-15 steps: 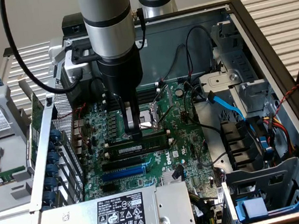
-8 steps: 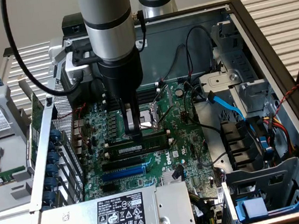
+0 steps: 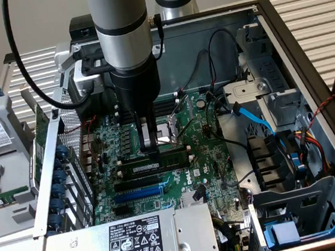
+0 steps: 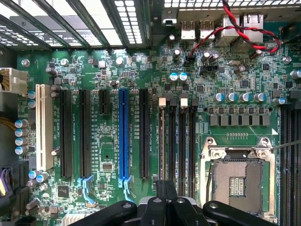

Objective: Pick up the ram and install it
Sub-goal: 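Press down the ram until it locks into place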

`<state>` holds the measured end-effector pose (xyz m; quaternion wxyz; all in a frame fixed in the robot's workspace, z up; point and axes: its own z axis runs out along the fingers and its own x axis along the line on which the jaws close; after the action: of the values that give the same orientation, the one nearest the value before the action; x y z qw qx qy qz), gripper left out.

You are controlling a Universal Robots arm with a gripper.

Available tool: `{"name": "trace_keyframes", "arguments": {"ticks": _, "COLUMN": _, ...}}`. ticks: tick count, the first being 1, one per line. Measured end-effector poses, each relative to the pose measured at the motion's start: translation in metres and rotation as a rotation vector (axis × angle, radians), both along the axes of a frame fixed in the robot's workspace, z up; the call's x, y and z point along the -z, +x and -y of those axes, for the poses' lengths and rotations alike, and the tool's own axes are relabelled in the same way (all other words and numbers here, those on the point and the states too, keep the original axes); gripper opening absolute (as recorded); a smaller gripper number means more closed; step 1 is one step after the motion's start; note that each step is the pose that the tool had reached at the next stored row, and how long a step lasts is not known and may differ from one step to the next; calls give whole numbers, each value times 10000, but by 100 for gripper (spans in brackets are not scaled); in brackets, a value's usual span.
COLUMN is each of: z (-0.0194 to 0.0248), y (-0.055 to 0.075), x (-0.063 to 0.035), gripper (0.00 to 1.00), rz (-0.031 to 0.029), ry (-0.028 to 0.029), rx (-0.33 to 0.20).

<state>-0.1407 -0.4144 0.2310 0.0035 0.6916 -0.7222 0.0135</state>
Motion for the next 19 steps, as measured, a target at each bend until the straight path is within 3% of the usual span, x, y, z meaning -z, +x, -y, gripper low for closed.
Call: {"name": "trace_keyframes", "arguments": {"ticks": 19, "z": 8, "y": -1, "x": 2, "gripper": 11, "rz": 0, "ry": 14, "rx": 0}}
